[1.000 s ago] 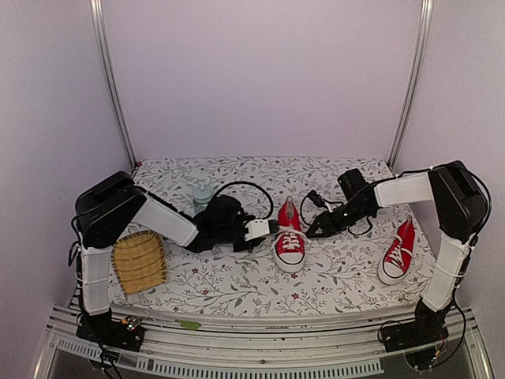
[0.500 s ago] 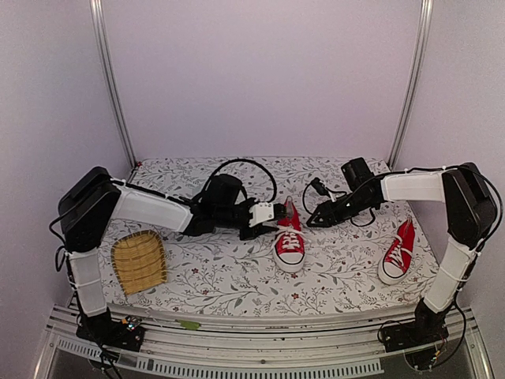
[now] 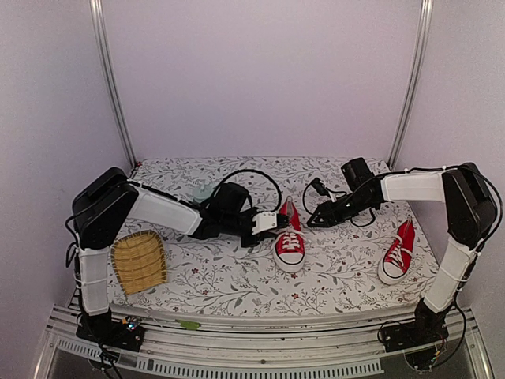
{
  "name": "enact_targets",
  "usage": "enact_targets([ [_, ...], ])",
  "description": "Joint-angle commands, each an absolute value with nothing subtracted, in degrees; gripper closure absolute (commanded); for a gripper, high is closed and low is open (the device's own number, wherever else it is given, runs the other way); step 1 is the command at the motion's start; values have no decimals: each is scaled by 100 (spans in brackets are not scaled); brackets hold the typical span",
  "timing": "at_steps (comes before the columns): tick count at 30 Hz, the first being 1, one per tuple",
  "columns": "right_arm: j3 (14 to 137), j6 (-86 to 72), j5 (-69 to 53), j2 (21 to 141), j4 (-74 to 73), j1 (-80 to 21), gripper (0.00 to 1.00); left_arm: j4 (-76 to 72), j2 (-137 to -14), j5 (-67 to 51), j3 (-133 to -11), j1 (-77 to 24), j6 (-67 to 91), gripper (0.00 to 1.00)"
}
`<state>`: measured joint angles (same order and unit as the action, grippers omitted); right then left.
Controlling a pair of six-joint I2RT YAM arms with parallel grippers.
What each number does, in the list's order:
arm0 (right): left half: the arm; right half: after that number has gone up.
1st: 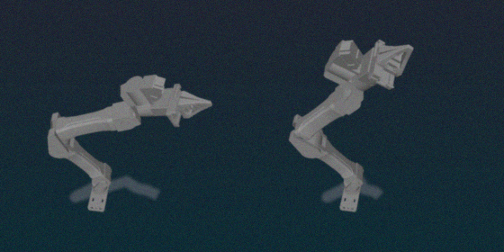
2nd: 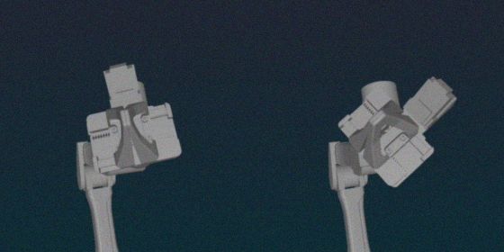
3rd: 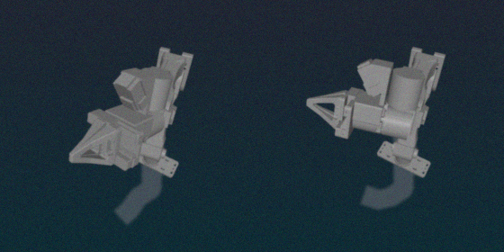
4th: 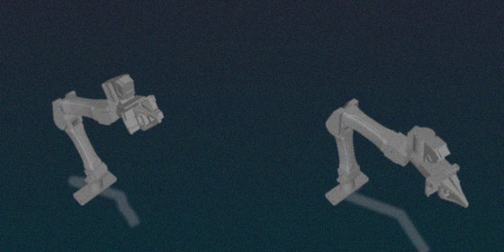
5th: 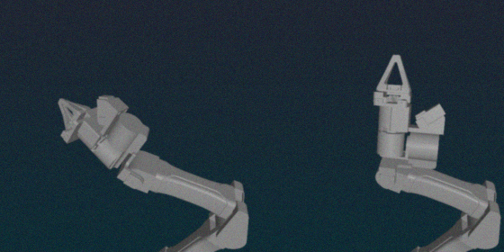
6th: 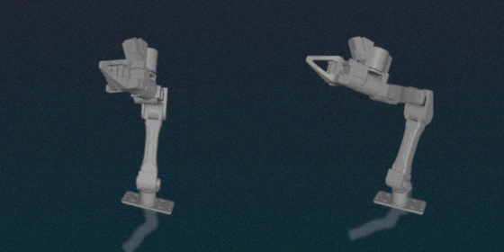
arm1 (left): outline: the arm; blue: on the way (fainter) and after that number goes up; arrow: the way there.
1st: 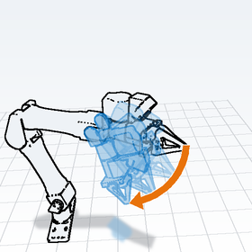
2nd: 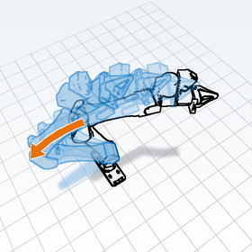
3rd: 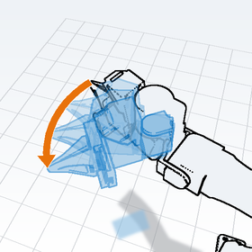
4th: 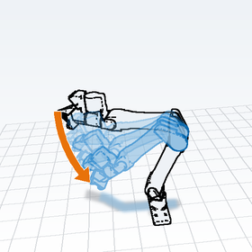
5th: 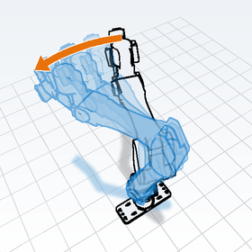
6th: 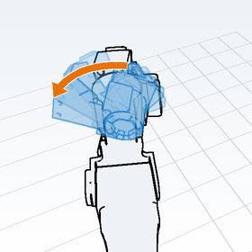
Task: Tie the shoes
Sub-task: Adjust the loops with the shoelace on the shoe.
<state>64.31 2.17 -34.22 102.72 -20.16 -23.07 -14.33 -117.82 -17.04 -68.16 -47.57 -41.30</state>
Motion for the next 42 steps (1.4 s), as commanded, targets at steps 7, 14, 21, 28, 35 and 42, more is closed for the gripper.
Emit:
enact_targets([
  [7, 6389, 221, -3472, 10102, -2057, -2273, 55, -1860, -11811, -1366, -6813, -4639, -4271, 75],
  [14, 6397, 236, -3514, 10155, -2059, -2268, 55, -1674, -11893, -1702, -6902, -4464, -4593, 68],
  [21, 6415, 259, -3534, 10205, -2091, -2273, 55, -1707, -12006, -2081, -7057, -4466, -4590, 66],
  [28, 6407, 281, -3566, 10252, -2083, -2274, 55, -1758, -11963, -2255, -7023, -4490, -4597, 75],
  [35, 6400, 281, -3542, 10256, -2068, -2268, 55, -1766, -11856, -2390, -6895, -4534, -4504, 100],
  [42, 6434, 256, -3588, 10248, -2015, -2268, 55, -1666, -11632, -2171, -6606, -4581, -4225, 100],
])
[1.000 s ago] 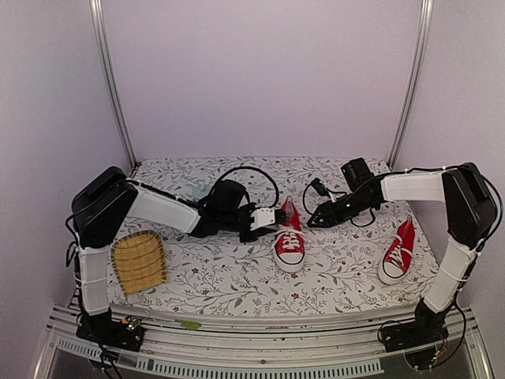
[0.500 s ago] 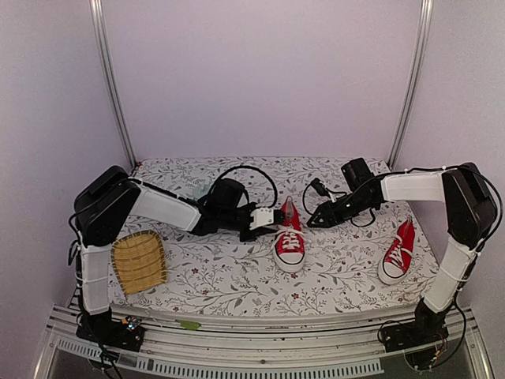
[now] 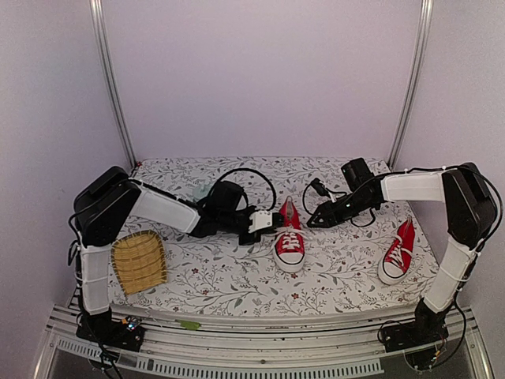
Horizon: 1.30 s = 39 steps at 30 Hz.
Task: Tie the shoes
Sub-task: Adjust the loops with the shoelace on the shoe.
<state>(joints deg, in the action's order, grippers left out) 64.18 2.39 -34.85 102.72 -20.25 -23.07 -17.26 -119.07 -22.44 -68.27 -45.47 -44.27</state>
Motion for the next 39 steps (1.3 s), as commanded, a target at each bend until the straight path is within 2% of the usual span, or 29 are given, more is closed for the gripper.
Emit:
enact_targets([
  [1, 6423, 248, -3626, 10240, -1997, -2268, 55, -1629, -11576, -2136, -6536, -4587, -4224, 100],
  [18, 6241, -719, -4423, 10384, -887, -2259, 49, -1160, -11439, -1995, -6175, -4697, -4089, 100],
  [20, 6170, -924, -4520, 10337, -734, -2259, 42, -1168, -11465, -2006, -6199, -4717, -4074, 100],
  [26, 5914, -1523, -4311, 10211, -352, -2268, 37, -1211, -11498, -1982, -6231, -4754, -4052, 100],
  [29, 5859, -2058, -4164, 10248, -124, -2382, 30, -1220, -11491, -1945, -6240, -4751, -4075, 100],
  [36, 6012, -2349, -3999, 10460, -32, -2515, 38, -1213, -11496, -1967, -6223, -4760, -4132, 100],
  [39, 6061, -2398, -3931, 10527, -120, -2514, 47, -1221, -11494, -1931, -6223, -4761, -4145, 100],
])
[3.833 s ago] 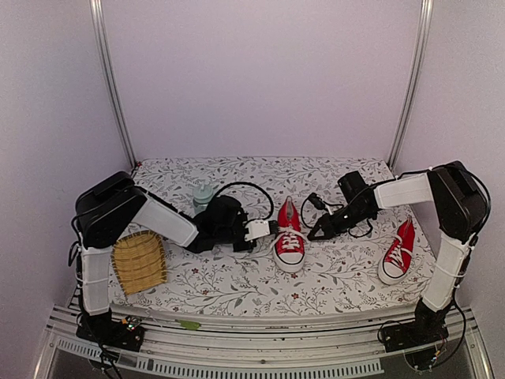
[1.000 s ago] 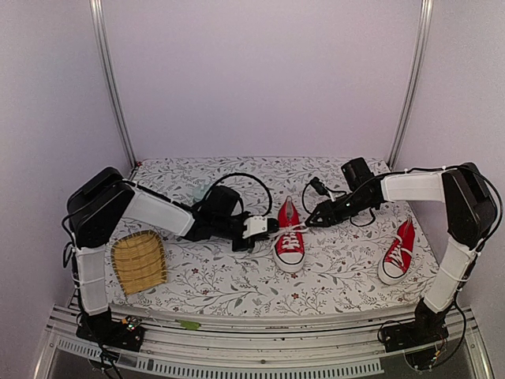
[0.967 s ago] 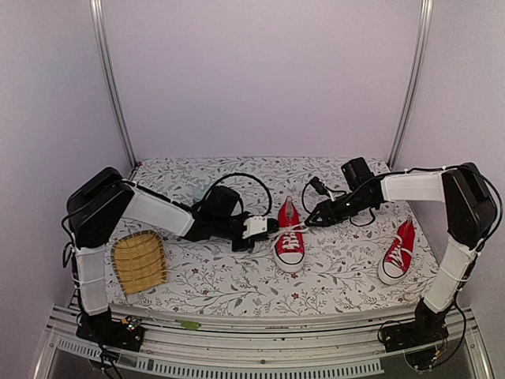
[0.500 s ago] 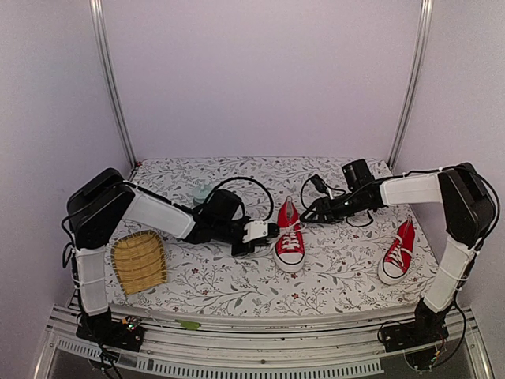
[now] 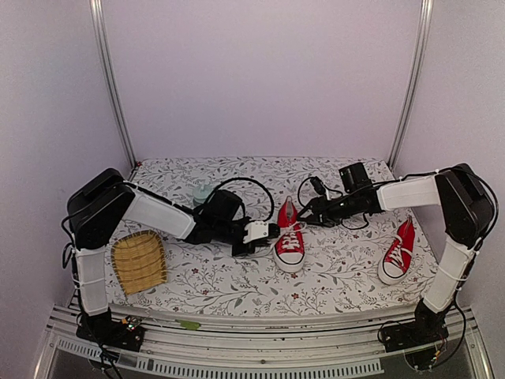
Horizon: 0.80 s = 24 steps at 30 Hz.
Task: Tie the shoes
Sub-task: Adjust the loops with the shoelace on the shoe.
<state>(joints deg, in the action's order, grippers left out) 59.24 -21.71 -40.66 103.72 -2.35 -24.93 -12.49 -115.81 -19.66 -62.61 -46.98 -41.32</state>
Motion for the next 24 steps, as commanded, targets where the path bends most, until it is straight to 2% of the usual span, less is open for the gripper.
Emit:
enact_targets([
  [1, 6066, -2406, -3895, 10544, -159, -2514, 48, -1217, -11495, -1926, -6223, -4762, -4148, 100],
  [3, 6069, -2400, -3861, 10570, -197, -2514, 54, -1222, -11496, -1939, -6220, -4766, -4146, 100],
  [5, 6086, -2403, -3867, 10612, -254, -2514, 69, -1217, -11496, -1942, -6208, -4777, -4152, 100],
  [7, 6100, -2378, -3867, 10642, -344, -2516, 73, -1213, -11489, -1940, -6201, -4788, -4162, 100],
  [14, 6014, -2277, -3882, 10588, -537, -2514, 63, -1168, -11466, -1989, -6185, -4792, -4219, 100],
  [17, 6003, -2268, -3919, 10574, -604, -2514, 62, -1165, -11469, -2020, -6192, -4793, -4210, 100],
  [18, 5996, -2261, -3934, 10579, -632, -2514, 65, -1156, -11465, -2028, -6196, -4793, -4210, 100],
  [23, 5985, -2169, -3997, 10560, -696, -2481, 94, -1068, -11431, -2067, -6212, -4795, -4249, 100],
  [24, 5988, -2144, -4010, 10540, -702, -2479, 97, -1037, -11408, -2096, -6226, -4791, -4253, 100],
])
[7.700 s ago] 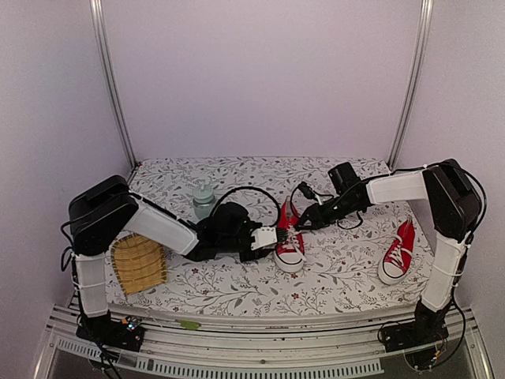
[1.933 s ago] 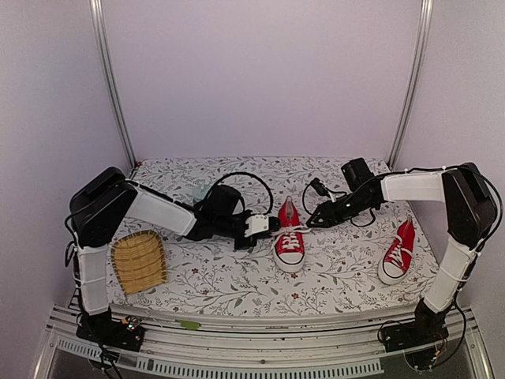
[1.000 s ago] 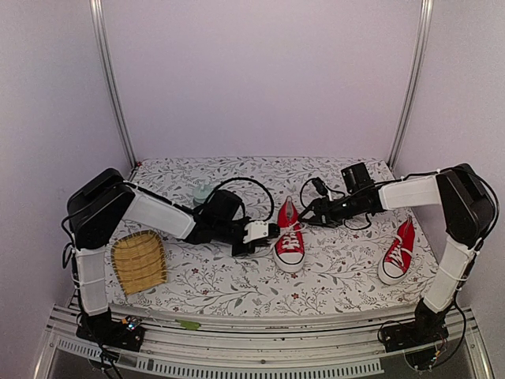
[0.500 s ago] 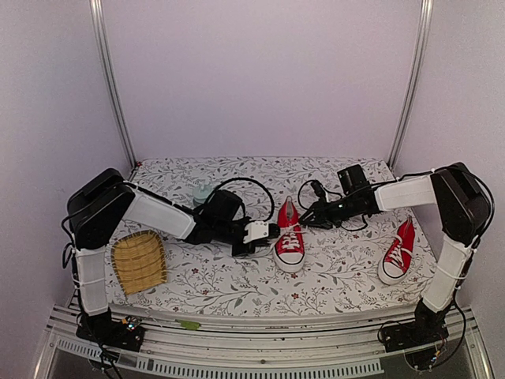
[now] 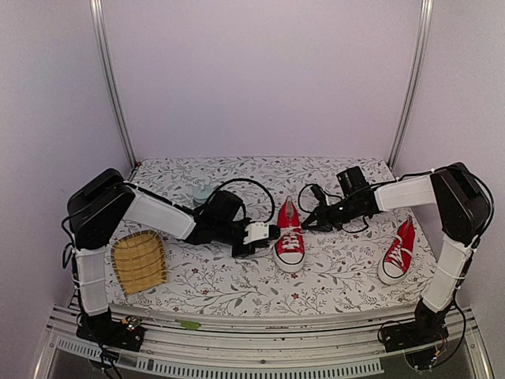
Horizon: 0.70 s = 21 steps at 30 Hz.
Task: Tie the shoes
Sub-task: Adjust the loops with the shoelace on the shoe.
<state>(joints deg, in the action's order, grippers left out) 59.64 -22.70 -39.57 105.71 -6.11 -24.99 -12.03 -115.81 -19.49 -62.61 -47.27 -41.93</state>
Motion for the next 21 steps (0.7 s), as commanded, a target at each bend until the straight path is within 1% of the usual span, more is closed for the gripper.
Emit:
enact_targets([
  [1, 5998, -2116, -4034, 10532, -715, -2476, 98, -980, -11380, -2137, -6256, -4791, -4260, 100],
  [5, 6063, -1952, -4174, 10570, -767, -2476, 99, -487, -11221, -2397, -6444, -4799, -4481, 100],
  [8, 6128, -1820, -4209, 10595, -846, -2476, 99, 62, -11013, -2539, -6573, -4794, -4817, 87],
  [11, 6200, -1691, -4218, 10612, -959, -2470, 99, 961, -11016, -2565, -6869, -4790, -5178, 75],
  [14, 6231, -1588, -4235, 10610, -1011, -2472, 99, 1421, -11026, -2431, -7154, -4665, -5212, 69],
  [16, 6229, -1553, -4245, 10615, -1012, -2472, 99, 1192, -10998, -2405, -7123, -4511, -5176, 64],
  [17, 6230, -1544, -4245, 10620, -1020, -2473, 99, 750, -10995, -2318, -7024, -4443, -5157, 61],
  [18, 6237, -1532, -4245, 10626, -1021, -2478, 99, 469, -11018, -2109, -6899, -4397, -5145, 55],
  [19, 6240, -1530, -4245, 10632, -1015, -2478, 99, -171, -11071, -1832, -6774, -4387, -5134, 49],
  [21, 6231, -1521, -4260, 10618, -988, -2483, 99, -719, -11339, -1427, -6737, -4403, -5154, 45],
])
